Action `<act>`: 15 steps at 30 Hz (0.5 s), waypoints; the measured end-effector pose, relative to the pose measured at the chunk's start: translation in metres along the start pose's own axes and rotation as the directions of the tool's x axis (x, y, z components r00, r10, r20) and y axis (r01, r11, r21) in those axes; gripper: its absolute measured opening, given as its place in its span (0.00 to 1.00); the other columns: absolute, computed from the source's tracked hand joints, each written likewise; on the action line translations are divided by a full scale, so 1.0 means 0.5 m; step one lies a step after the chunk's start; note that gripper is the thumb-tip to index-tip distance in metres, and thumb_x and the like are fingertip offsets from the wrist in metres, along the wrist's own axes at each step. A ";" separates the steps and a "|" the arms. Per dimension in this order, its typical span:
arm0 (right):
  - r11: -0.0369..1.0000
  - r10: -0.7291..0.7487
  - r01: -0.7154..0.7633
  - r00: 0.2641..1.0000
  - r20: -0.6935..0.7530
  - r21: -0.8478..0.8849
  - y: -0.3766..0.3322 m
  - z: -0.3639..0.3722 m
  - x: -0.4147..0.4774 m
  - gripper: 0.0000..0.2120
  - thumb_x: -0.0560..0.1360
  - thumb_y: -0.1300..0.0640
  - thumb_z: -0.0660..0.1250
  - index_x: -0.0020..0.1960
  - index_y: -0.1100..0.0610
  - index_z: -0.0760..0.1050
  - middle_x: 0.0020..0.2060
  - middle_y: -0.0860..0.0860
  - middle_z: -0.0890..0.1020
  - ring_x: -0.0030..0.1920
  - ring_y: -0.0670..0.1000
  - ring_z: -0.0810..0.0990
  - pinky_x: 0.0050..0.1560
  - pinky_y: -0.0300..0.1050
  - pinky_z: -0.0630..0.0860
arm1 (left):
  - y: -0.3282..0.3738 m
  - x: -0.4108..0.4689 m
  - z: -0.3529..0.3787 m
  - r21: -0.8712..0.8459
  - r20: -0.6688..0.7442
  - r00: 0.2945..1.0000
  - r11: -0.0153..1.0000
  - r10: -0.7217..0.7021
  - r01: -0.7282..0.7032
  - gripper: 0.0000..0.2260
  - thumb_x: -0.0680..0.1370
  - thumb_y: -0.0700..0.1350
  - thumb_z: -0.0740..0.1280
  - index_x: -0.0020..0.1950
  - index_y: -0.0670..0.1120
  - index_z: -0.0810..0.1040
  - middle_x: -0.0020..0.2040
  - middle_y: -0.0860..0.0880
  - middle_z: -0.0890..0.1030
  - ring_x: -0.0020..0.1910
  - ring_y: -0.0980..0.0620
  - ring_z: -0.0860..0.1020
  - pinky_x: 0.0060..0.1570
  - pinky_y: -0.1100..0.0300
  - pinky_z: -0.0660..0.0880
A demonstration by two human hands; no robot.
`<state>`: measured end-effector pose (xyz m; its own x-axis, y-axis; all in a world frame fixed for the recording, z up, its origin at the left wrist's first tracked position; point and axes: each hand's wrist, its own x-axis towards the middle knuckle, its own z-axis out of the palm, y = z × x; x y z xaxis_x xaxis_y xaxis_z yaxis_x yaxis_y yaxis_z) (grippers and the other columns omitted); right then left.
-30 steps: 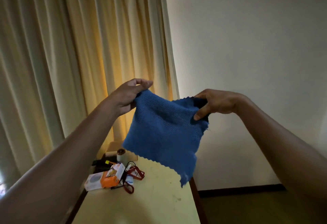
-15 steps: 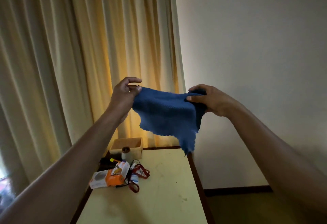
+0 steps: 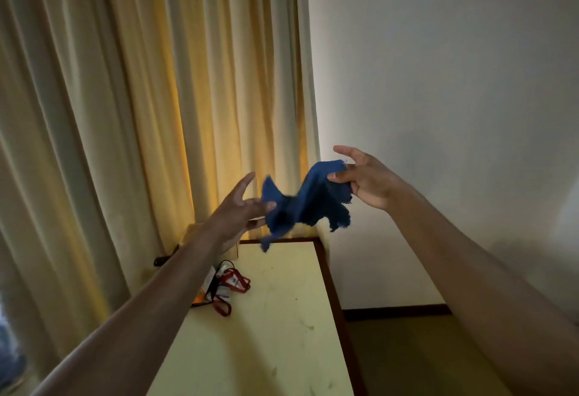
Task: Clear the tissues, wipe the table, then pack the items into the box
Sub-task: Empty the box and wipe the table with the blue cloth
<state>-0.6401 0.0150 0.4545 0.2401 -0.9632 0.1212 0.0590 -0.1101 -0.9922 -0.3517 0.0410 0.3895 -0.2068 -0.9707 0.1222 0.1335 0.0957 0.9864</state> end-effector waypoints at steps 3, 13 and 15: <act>0.984 -0.016 0.010 0.999 -0.033 -0.176 0.020 -0.008 0.006 0.36 0.74 0.69 0.74 0.76 0.48 0.66 0.62 0.56 0.80 0.61 0.54 0.81 0.64 0.51 0.80 | -0.032 0.009 -0.002 0.003 -0.118 0.993 1.000 -0.026 0.026 0.33 0.77 0.37 0.74 0.77 0.57 0.68 0.56 0.41 0.84 0.61 0.44 0.82 0.58 0.50 0.80; 0.633 0.011 -0.081 0.995 -0.096 -0.770 0.078 -0.049 0.002 0.19 0.74 0.52 0.78 0.61 0.48 0.76 0.49 0.52 0.83 0.47 0.54 0.85 0.46 0.48 0.86 | -0.006 0.026 -0.012 0.418 -0.291 0.942 0.908 0.166 -0.031 0.11 0.84 0.39 0.63 0.55 0.51 0.84 0.56 0.48 0.82 0.55 0.48 0.78 0.51 0.48 0.80; 0.690 -0.007 -0.072 0.994 -0.107 -0.720 0.084 -0.046 -0.002 0.12 0.76 0.53 0.76 0.57 0.51 0.79 0.48 0.52 0.85 0.47 0.54 0.85 0.44 0.46 0.86 | -0.003 0.028 -0.007 0.434 -0.255 0.962 0.901 0.099 0.022 0.12 0.85 0.39 0.62 0.57 0.50 0.84 0.56 0.50 0.81 0.53 0.50 0.78 0.49 0.53 0.78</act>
<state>-0.6601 0.0056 0.4120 0.1350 -0.9830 0.1246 -0.6747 -0.1833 -0.7150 -0.3514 0.0263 0.3892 0.0613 -0.9804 0.1874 -0.3047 0.1604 0.9388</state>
